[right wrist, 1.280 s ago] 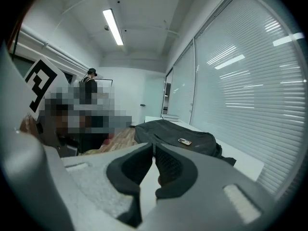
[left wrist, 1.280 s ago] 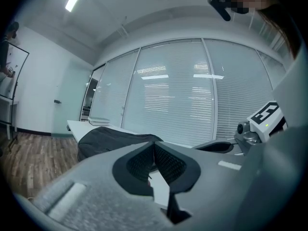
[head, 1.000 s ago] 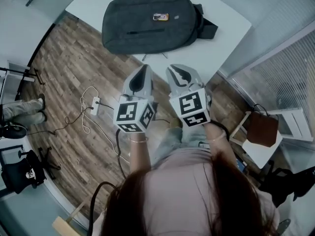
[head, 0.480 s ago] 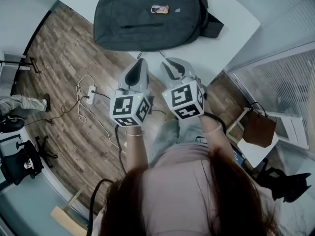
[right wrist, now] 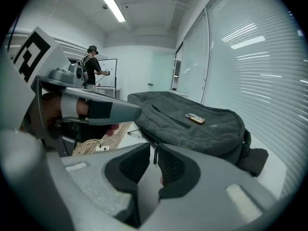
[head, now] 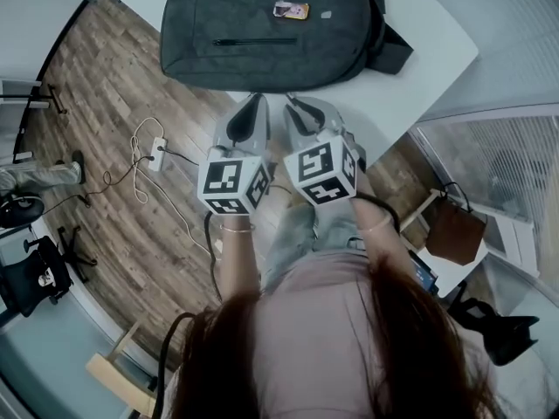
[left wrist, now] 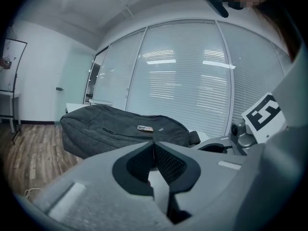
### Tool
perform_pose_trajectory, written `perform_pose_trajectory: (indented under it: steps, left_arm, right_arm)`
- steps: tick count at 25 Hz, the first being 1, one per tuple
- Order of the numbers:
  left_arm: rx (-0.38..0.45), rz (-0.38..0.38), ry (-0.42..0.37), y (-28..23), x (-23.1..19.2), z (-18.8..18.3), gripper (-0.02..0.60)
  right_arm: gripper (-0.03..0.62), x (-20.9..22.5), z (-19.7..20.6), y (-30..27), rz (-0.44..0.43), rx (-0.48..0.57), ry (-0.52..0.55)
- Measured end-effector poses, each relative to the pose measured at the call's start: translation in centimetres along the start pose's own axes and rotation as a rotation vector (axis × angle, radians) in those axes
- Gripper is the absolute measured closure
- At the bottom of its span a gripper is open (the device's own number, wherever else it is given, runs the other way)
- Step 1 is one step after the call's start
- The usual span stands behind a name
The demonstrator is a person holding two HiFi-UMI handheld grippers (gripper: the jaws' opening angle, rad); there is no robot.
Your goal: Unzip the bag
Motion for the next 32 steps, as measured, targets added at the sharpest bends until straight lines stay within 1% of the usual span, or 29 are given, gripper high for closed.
perform_pose_trajectory:
  steps: [9, 15, 18, 21, 23, 24, 26, 28, 32]
  left_arm:
    - [-0.032, -0.001, 0.015, -2.2, -1.1, 0.5, 0.569]
    - [-0.065, 0.009, 0.004, -3.6, -1.6, 0.4, 0.571]
    - [-0.083, 0.016, 0.017, -4.1, -1.8, 0.5, 0.571]
    - [-0.101, 0.035, 0.029, -4.4, -1.9, 0.5, 0.571]
    - [-0.116, 0.050, 0.035, -4.4, -2.0, 0.6, 0.571]
    - [-0.119, 0.055, 0.035, -4.4, -1.9, 0.7, 0.571]
    - [-0.121, 0.060, 0.021, -4.3, -1.9, 0.8, 0.571]
    - [-0.133, 0.060, -0.009, -4.2, -2.0, 0.9, 0.569]
    - [-0.197, 0.060, -0.070, -4.8, -1.9, 1.1, 0.569]
  right_arm:
    - [0.533, 0.2, 0.5, -2.1, -0.022, -0.071, 0.011]
    - [0.531, 0.1, 0.5, -3.1, -0.001, -0.128, 0.045]
    - [0.533, -0.2, 0.4, -3.5, 0.004, -0.161, 0.071]
    - [0.534, -0.1, 0.2, -3.6, -0.008, -0.171, 0.065]
    - [0.545, -0.1, 0.1, -3.5, -0.008, -0.172, 0.067]
    - [0.582, -0.1, 0.1, -3.6, -0.004, -0.172, 0.069]
    - [0.582, 0.1, 0.1, -3.7, -0.002, -0.174, 0.068]
    - [0.582, 0.1, 0.0, -3.7, -0.010, -0.172, 0.063]
    - [0.583, 0.4, 0.0, -3.5, -0.024, -0.165, 0.040]
Point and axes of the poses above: the fingertips, and each gripper's own axes: y backward along the fingers, x to its right, z out of its underside, the point moved 6 cm from there along y, backward along the fingers, and after that the axes turned 7 degrees about -x, right-handed, at the moved point
